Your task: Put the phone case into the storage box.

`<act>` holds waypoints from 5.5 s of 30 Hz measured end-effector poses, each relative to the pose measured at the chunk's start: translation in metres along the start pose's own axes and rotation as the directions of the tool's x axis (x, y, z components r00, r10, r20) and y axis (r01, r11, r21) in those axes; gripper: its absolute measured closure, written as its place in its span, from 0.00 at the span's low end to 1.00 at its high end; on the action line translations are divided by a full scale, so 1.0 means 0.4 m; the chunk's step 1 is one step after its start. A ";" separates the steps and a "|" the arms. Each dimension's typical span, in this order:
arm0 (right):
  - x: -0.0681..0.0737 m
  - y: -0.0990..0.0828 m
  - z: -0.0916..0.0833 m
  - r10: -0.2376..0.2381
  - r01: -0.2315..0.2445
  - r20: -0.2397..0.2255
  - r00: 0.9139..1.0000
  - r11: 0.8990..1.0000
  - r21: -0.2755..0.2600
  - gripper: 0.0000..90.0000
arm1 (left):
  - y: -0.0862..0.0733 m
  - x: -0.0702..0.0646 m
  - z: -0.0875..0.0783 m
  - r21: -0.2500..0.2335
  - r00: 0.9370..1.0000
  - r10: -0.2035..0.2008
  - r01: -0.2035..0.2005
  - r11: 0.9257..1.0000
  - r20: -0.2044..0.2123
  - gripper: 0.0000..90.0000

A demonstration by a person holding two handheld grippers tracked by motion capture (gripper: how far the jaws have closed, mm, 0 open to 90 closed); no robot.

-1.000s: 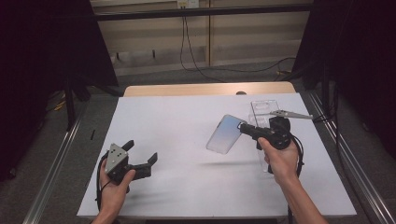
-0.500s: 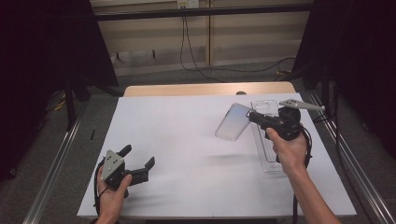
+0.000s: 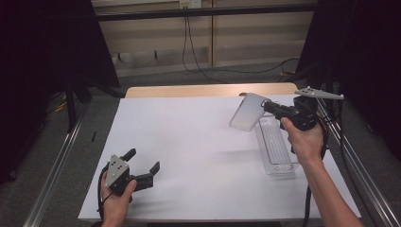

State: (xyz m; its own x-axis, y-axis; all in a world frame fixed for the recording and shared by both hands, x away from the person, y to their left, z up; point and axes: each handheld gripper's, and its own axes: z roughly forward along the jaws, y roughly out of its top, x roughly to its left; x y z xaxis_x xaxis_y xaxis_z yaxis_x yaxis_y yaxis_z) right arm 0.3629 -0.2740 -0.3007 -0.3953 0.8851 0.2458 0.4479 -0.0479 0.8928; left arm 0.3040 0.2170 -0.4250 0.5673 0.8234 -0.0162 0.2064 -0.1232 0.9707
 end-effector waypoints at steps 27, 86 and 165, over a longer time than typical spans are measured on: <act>-0.106 0.048 -0.015 -0.032 0.034 0.095 0.995 0.999 -0.023 0.94 | -0.004 0.013 0.005 0.012 1.000 -0.023 0.023 1.000 -0.013 0.04; -0.284 0.036 0.116 -0.143 0.130 0.157 0.977 0.988 0.088 0.94 | -0.007 0.020 0.006 0.019 1.000 -0.020 0.021 1.000 -0.023 0.04; -0.304 0.005 0.223 -0.231 0.191 0.172 0.958 0.956 0.223 0.93 | -0.004 0.014 0.014 0.019 1.000 0.001 -0.001 1.000 -0.019 0.04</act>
State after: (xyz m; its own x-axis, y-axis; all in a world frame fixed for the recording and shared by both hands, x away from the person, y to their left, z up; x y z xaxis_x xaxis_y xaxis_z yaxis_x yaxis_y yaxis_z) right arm 0.4835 -0.3403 -0.3626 -0.3441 0.9382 -0.0361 0.5316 0.2264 0.8162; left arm 0.3113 0.2187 -0.4281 0.5520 0.8338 -0.0103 0.2211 -0.1344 0.9659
